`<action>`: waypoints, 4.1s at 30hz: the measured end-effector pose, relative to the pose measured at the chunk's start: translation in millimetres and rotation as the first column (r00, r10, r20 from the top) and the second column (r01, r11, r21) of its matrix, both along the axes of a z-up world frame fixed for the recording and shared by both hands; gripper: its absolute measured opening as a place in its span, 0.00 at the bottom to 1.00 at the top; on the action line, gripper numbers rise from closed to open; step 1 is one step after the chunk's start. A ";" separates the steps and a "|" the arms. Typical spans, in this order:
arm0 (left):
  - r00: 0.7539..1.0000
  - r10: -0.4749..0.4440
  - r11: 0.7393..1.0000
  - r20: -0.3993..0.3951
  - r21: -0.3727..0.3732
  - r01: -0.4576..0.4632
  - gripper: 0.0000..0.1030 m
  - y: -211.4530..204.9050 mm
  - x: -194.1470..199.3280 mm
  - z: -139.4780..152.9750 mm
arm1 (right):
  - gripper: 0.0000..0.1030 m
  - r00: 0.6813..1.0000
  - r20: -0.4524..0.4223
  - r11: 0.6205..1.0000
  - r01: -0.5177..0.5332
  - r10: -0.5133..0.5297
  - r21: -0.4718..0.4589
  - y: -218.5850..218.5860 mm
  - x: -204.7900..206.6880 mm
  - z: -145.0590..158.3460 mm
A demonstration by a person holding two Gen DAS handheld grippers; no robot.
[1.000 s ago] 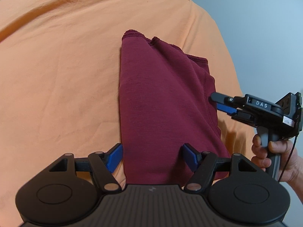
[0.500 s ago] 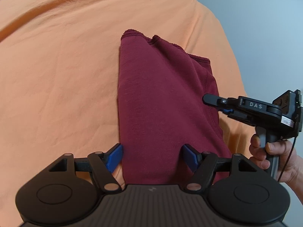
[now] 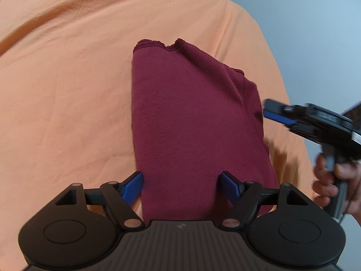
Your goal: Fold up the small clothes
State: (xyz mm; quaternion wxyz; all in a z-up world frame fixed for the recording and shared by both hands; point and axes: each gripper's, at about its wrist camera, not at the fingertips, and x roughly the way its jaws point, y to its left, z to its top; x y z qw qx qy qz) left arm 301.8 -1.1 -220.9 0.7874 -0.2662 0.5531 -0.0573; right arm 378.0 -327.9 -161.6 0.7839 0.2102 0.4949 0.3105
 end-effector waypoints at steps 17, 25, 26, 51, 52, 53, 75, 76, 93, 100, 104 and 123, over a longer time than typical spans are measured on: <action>1.000 0.027 0.999 -0.006 -0.018 -0.027 0.76 5.4 3.9 3.4 | 0.50 0.991 -0.122 0.998 -0.055 0.054 -0.005 -41.3 -73.5 -10.3; 0.997 0.071 0.997 -0.003 -0.004 -0.071 0.76 14.4 21.4 3.2 | 0.65 0.991 -0.127 0.998 0.038 -0.031 0.050 -34.7 -33.6 -21.5; 0.997 0.074 0.997 -0.003 -0.002 -0.074 0.76 15.7 23.9 2.4 | 0.65 0.990 -0.137 0.997 0.043 -0.035 0.057 -32.5 -28.4 -25.9; 0.996 0.084 0.996 -0.019 -0.017 -0.085 0.77 17.6 63.2 -22.6 | 0.74 0.943 -0.329 0.985 0.098 -0.046 0.143 -9.7 -11.4 -82.8; 0.996 0.083 0.996 -0.020 -0.018 -0.084 0.77 18.1 62.8 -23.1 | 0.74 0.942 -0.333 0.983 0.103 -0.048 0.150 -11.3 -11.7 -83.7; 0.996 0.083 0.996 -0.021 -0.021 -0.084 0.77 18.7 63.6 -24.1 | 0.74 0.940 -0.337 0.982 0.108 -0.050 0.155 -12.1 -11.6 -84.8; 0.993 0.110 0.992 -0.038 -0.063 -0.112 0.70 25.2 66.6 -32.3 | 0.56 0.943 -0.328 0.987 0.102 -0.055 0.127 -15.1 -14.3 -83.9; 0.993 0.110 0.992 -0.039 -0.059 -0.112 0.69 24.0 67.8 -32.2 | 0.55 0.945 -0.324 0.988 0.098 -0.054 0.121 -14.9 -13.7 -83.2; 0.997 0.071 0.997 -0.016 0.007 -0.071 0.38 3.3 74.3 -18.3 | 0.37 0.968 -0.247 0.997 0.055 -0.042 0.048 -5.5 -18.6 -64.1; 0.994 0.099 0.995 0.037 -0.016 -0.098 0.32 1.4 60.5 -0.2 | 0.31 0.980 -0.193 0.997 0.061 -0.050 0.051 -1.6 -32.5 -42.9; 0.988 0.137 0.990 0.069 -0.045 -0.134 0.32 7.5 37.3 18.8 | 0.31 0.984 -0.173 0.995 0.050 -0.035 0.084 0.6 -46.4 -23.9; 0.886 0.452 0.888 0.103 0.035 -0.458 0.32 177.2 -133.3 60.7 | 0.31 0.939 -0.138 0.947 -0.303 0.316 0.107 233.6 -106.7 31.0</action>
